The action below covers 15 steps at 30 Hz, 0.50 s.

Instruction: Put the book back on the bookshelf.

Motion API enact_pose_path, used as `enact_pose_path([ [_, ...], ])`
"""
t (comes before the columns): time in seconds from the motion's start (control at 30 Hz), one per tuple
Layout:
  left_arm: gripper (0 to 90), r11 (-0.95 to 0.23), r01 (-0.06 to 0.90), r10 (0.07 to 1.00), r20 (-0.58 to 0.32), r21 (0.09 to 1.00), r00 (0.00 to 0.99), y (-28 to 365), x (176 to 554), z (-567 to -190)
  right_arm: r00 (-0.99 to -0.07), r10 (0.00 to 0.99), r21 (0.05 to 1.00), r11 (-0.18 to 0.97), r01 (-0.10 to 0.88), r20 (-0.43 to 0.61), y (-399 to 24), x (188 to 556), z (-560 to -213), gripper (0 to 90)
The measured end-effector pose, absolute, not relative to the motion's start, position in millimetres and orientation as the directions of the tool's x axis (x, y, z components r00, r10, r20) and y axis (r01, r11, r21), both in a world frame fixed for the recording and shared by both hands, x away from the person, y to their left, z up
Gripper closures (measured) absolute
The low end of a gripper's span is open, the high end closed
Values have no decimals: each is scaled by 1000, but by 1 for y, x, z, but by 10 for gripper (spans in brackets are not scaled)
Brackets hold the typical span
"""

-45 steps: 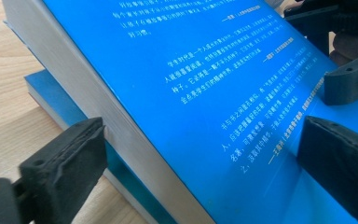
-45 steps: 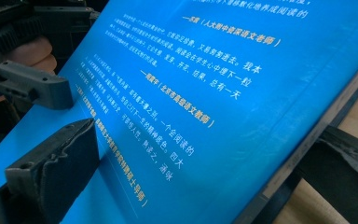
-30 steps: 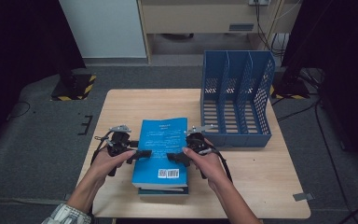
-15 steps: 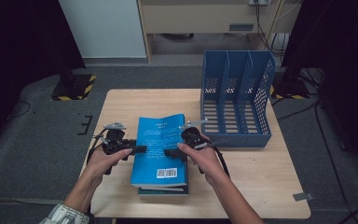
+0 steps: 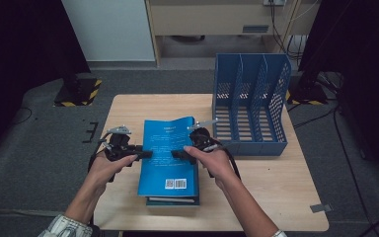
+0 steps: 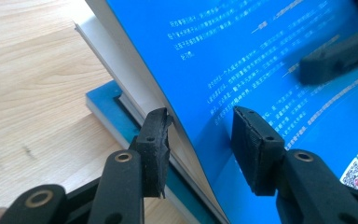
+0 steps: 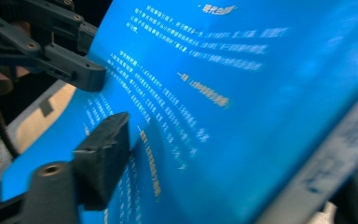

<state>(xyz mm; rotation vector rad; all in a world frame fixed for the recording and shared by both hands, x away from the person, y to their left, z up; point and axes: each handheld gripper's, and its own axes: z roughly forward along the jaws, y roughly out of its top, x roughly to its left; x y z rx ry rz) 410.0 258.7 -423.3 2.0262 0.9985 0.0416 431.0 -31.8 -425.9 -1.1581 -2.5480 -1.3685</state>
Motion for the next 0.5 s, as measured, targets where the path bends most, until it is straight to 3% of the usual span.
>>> enact_pose_path([
  [0.5, 624, -344, 612, 676, -263, 712, 688, 262, 418, -399, -745, 584, 740, 335, 584, 324, -30, 439, -399, 436],
])
